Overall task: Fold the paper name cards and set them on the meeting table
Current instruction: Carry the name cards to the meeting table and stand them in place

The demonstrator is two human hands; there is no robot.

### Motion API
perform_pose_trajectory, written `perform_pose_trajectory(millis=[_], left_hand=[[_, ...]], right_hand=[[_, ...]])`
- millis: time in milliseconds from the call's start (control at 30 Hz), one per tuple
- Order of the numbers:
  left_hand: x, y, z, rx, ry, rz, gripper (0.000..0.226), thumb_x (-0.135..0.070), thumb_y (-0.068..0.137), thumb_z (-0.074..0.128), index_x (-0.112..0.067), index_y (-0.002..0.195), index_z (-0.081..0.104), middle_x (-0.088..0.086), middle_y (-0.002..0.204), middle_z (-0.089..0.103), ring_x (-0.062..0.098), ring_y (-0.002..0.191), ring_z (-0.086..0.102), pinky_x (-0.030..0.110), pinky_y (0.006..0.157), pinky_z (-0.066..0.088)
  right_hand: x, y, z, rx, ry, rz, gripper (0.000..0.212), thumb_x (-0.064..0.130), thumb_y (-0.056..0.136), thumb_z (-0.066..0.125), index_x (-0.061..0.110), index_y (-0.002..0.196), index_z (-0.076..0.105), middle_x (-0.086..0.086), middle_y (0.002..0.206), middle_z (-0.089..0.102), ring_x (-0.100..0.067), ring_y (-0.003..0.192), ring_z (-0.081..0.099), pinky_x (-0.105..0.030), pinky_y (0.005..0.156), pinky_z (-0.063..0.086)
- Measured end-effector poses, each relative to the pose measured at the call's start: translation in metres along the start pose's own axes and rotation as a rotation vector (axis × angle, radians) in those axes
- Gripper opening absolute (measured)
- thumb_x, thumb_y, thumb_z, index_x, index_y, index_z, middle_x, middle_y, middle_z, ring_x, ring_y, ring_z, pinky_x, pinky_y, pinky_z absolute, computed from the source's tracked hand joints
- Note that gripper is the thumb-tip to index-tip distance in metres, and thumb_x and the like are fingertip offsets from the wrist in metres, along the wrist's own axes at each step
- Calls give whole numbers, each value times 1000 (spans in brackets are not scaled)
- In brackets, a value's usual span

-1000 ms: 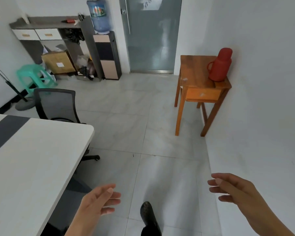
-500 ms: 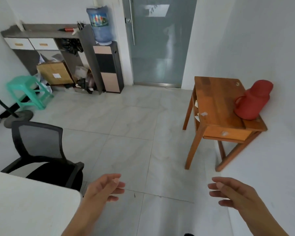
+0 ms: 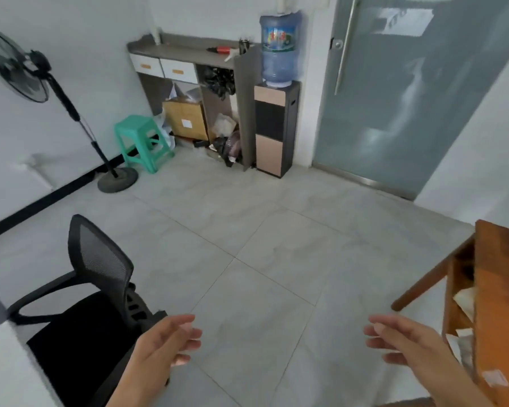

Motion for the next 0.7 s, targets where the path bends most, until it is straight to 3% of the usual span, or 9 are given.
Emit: perform_pose_trajectory(millis=[100,133,200,233,367,433,500,700], left_hand=[[-11,31,-12,-99,-58,-30,18,-6,94,53,-10,100,69,13,89,76,24,78,72,35,68,52],[-13,41,-18,-132,-81,-51,17,-6,94,54,-10,100,70,14,89,76,23,77,72,36,68,52],[-14,64,-32,-203,-119,-84,17,-7,93,55,-9,100,70,16,89,75,26,77,72,40,70,53],[-14,79,-40,-232,-124,-94,17,-8,93,55,-9,100,70,16,90,75,27,79,72,43,73,54],[-32,153,-72,-312,-168,-112,17,-10,94,54,-10,100,70,14,88,76,35,88,71,51,85,52],[-48,198,-89,-334,-183,-114,17,-9,94,54,-7,101,70,17,88,76,37,89,70,49,81,52],[-76,242,-103,-326,-199,-96,18,-8,94,53,-4,103,69,20,90,75,37,87,69,43,75,50],[-165,359,-146,-315,-145,16,17,-14,94,55,-13,104,68,12,93,76,26,86,71,38,76,53]], right_hand=[[73,62,37,104,-77,-133,11,10,87,64,10,94,72,-7,85,78,-25,80,74,-37,70,52],[94,79,51,145,-77,-161,13,17,84,69,9,93,73,-7,84,78,-28,83,74,-39,71,52],[129,115,83,218,-90,-199,41,45,66,80,13,90,74,-5,83,78,-27,84,74,-40,71,51],[141,133,100,255,-93,-198,44,49,63,80,14,89,75,-5,84,78,-27,84,74,-39,71,51],[175,202,174,338,-112,-181,34,45,66,80,19,86,77,-8,89,78,-22,78,75,-36,68,51],[193,237,204,337,-131,-175,8,18,83,70,17,88,76,-11,91,77,-22,77,75,-37,70,51],[221,265,236,367,-165,-184,14,7,87,63,14,92,75,-9,90,78,-22,78,75,-38,71,51],[304,354,313,399,-240,-218,15,10,88,61,13,97,73,-4,89,78,-20,80,74,-39,73,53]])
Point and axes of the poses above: each hand's wrist, its own y-axis towards the middle knuckle, its own z-axis out of the palm, x = y × z, the point moved 9 cm from there along y, towards the middle knuckle
